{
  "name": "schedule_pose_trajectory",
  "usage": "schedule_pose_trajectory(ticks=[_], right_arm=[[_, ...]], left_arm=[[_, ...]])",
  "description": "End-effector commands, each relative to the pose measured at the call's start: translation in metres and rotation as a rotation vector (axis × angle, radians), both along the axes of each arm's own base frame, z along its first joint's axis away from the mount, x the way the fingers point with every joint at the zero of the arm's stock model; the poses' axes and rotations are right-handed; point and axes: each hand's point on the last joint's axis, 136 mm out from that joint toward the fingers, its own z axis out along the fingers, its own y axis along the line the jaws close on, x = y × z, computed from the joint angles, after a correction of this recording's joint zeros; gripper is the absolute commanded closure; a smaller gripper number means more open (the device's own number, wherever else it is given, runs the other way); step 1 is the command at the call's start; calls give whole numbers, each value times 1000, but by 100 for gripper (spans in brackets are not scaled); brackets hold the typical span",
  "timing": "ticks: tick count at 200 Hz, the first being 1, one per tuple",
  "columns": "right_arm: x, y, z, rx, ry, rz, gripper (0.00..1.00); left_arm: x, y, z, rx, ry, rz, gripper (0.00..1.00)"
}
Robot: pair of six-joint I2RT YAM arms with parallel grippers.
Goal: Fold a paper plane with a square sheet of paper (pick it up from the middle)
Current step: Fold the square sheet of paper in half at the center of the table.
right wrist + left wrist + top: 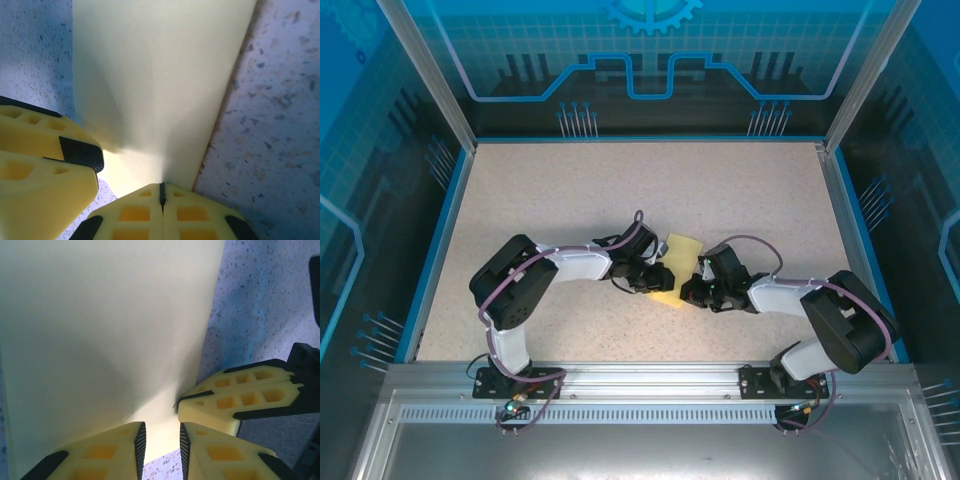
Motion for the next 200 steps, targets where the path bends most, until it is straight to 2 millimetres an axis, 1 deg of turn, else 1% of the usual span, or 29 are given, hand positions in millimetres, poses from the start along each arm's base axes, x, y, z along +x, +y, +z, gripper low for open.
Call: schedule_pose_trajectory(ticks=[1,18,44,62,81,102,121,148,174,200], right_arm=[[-16,-14,-15,-108,50,37,96],[-16,-12,-11,-91,36,48,96],[-16,4,-1,-22,21,89,96],[-15,12,9,-9,4,99,95],[-13,15,14,17,-7,81,95],[-16,18,15,21,-4,86,95],[-21,17,12,10,6,89,95],[-29,9,-2,-38,38,96,95],[-36,2,-9,-69,57,106,95],[-39,-3,-14,-89,67,113,95]], left_arm=[[-6,2,-2,1,26,-23,72],[-6,3,-8,18,34,-29,72],[-5,4,-17,39,41,-30,73],[-4,6,-21,54,41,-23,73],[-3,7,-25,67,42,-18,73],[-4,8,-27,72,47,-19,73],[-3,8,-27,74,48,-20,73],[-2,7,-23,70,41,-25,73],[1,4,-13,65,25,-31,73],[6,3,-1,54,3,-30,72]])
